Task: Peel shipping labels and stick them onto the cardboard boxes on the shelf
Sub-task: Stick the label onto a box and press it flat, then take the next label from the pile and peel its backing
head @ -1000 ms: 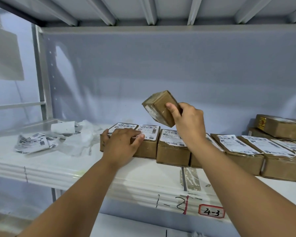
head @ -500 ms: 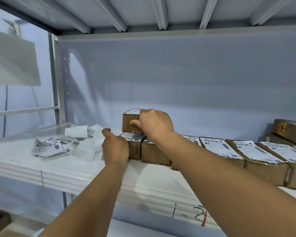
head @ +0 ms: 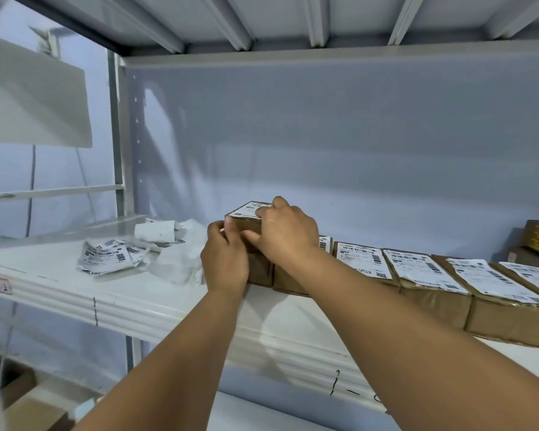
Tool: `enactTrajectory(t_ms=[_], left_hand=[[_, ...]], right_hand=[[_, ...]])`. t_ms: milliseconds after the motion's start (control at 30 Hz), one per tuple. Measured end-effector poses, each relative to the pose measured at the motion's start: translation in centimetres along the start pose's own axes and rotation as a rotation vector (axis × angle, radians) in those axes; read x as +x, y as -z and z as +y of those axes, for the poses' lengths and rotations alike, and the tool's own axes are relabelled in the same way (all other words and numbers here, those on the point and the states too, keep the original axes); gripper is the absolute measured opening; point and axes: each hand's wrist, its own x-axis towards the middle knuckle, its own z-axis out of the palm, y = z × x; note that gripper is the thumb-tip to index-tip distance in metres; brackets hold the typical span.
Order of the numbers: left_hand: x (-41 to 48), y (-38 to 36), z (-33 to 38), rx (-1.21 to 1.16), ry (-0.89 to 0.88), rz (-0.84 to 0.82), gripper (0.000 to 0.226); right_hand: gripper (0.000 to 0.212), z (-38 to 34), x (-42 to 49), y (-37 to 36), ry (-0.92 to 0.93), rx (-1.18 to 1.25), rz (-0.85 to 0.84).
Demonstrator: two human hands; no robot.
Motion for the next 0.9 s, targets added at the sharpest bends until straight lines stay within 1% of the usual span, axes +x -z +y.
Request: enactTrajectory(t_ms=[100, 167, 233, 333, 400, 467, 533, 567, 633, 700, 800, 833, 900], left_hand=[[-0.1, -0.5, -0.4, 0.019, -0.125, -0.037, 0.038], [0.0, -0.9, -0.5, 0.043, -0.163, -0.011, 0.047], [-0.2, -1.0, -0.3, 0.098, -0.209, 0.016, 0.053], [-0.9, -0.7, 0.2, 0.195, -0.330, 0.058, 0.057], [-1.1, -0.3, 0.6, 0.254, -0.379, 0.085, 0.059], [-1.3, 0.7, 0.5, 0.345, -0.393, 0.085, 0.057], [-1.5, 2.2, -0.2, 0.455, -0.434, 0.066, 0.052], [-1.5, 3.2, -0.6, 0.509, -0.478, 0.066, 0.050], [-1.2, 5.6, -1.6, 0.610, -0.534, 0.103, 0.045], [-0.7, 8.1, -2.6, 0.711, -0.515, 0.147, 0.042], [0.7, 11.7, -4.3, 0.828, -0.432, 0.177, 0.037], [1.3, 12.7, -5.1, 0.852, -0.373, 0.183, 0.038], [2.6, 14.5, -6.3, 0.852, -0.175, 0.161, 0.039]], right_hand=[[0.050, 0.1, -0.3, 0.1, -0.034, 0.102, -0.034], [0.057, 0.5, -1.0, 0.4, -0.052, 0.168, -0.038], [0.061, 1.0, -2.0, 0.8, -0.069, 0.181, -0.022], [0.057, 1.7, -3.9, 1.3, -0.070, 0.165, 0.002], [0.052, 1.7, -5.1, 1.7, -0.052, 0.151, 0.054], [0.045, 1.3, -6.0, 2.0, 0.019, 0.147, 0.136], [0.038, 0.6, -6.7, 2.1, 0.132, 0.211, 0.198], [0.035, 0.1, -7.0, 2.1, 0.188, 0.252, 0.194], [0.030, -1.1, -7.6, 1.9, 0.277, 0.291, 0.088], [0.030, -2.2, -8.0, 1.4, 0.358, 0.284, -0.021], [0.035, -4.2, -8.5, 0.7, 0.434, 0.264, -0.119], [0.038, -4.9, -8.4, 0.3, 0.453, 0.262, -0.144], [0.042, -6.3, -8.1, -0.6, 0.484, 0.256, -0.193]])
